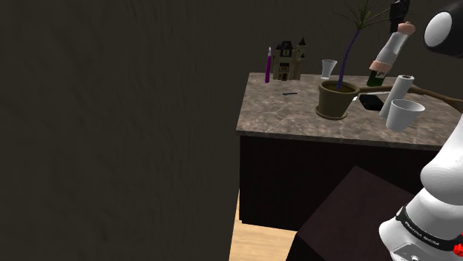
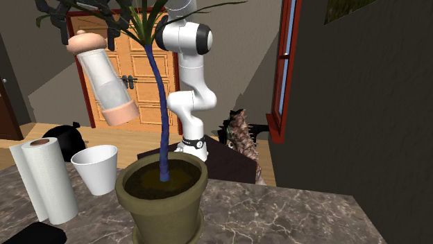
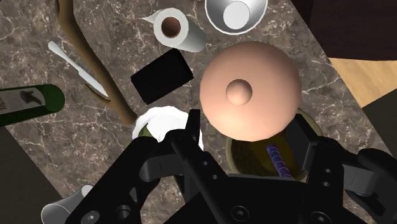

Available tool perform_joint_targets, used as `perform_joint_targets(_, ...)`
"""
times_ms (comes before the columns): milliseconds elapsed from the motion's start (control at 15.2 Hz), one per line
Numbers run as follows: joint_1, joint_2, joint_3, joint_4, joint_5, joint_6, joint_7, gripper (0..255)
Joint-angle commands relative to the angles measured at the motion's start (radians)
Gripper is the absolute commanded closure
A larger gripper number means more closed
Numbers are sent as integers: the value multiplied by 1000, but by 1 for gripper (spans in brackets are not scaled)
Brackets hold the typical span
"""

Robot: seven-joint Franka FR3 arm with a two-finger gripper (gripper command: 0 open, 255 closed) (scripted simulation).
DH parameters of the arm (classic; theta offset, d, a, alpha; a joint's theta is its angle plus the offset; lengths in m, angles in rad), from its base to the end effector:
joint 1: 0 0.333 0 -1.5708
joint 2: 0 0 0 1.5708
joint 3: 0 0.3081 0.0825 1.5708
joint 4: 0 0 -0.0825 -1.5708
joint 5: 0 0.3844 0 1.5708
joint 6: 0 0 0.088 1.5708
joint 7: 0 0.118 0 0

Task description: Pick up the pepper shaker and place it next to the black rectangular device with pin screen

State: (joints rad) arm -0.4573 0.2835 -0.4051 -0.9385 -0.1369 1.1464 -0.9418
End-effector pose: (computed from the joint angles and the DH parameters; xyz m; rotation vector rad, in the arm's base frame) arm 0.3924 -0.4124 0.7040 3.0150 0.0568 -0.3278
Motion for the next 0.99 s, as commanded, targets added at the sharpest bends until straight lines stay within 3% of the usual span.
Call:
perform_joint_targets(0, 11, -29, 2, -68, -10, 40, 11, 255)
perform_joint_targets(924, 53, -171, 18, -455, -54, 283, 91, 255)
